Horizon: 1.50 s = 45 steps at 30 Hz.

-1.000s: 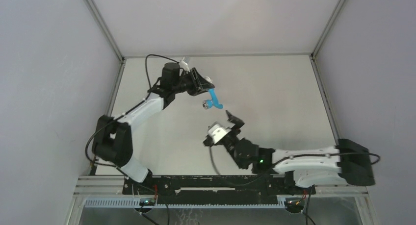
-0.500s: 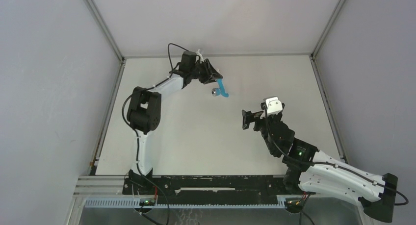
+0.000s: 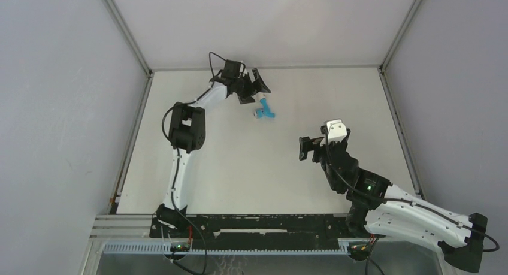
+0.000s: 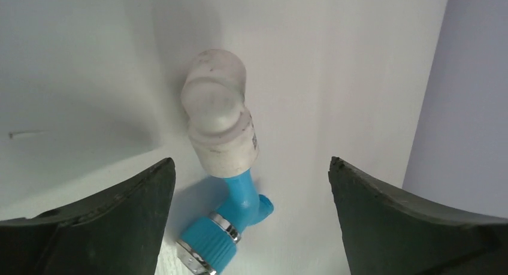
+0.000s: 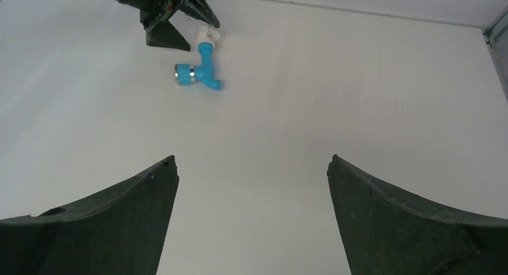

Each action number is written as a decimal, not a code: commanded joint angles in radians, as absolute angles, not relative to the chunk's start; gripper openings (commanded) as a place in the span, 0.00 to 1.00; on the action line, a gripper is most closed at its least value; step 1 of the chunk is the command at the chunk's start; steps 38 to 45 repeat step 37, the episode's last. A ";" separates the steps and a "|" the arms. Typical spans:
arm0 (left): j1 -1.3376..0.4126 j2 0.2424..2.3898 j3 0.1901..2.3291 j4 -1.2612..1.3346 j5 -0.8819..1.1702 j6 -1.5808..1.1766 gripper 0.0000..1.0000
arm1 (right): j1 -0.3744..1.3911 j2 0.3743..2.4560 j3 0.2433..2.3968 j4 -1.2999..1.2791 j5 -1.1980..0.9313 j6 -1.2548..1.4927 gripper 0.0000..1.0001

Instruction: Install the water faucets

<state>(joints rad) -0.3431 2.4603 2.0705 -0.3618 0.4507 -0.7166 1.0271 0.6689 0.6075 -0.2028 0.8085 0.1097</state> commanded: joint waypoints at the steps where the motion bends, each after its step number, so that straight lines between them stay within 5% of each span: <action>1: -0.333 2.391 2.134 -0.414 0.434 -0.672 1.00 | 1.028 0.675 0.681 -0.193 0.825 0.142 1.00; 8: -0.336 2.127 1.969 -0.538 0.254 -0.547 1.00 | 0.987 0.754 0.777 -0.309 0.881 0.276 1.00; 18: -0.350 1.501 1.383 -0.489 0.003 -0.424 1.00 | 0.795 0.814 0.798 -0.344 0.641 0.392 1.00; 26: -0.350 1.174 1.173 -0.561 -0.181 -0.323 1.00 | 0.760 0.839 0.798 -0.313 0.612 0.351 1.00; 35: -0.350 0.986 0.933 -0.465 -0.298 -0.385 1.00 | 0.759 0.857 0.797 -0.261 0.606 0.321 1.00; 45: -0.350 0.974 0.915 -0.451 -0.306 -0.402 1.00 | 0.760 0.857 0.797 -0.261 0.608 0.322 1.00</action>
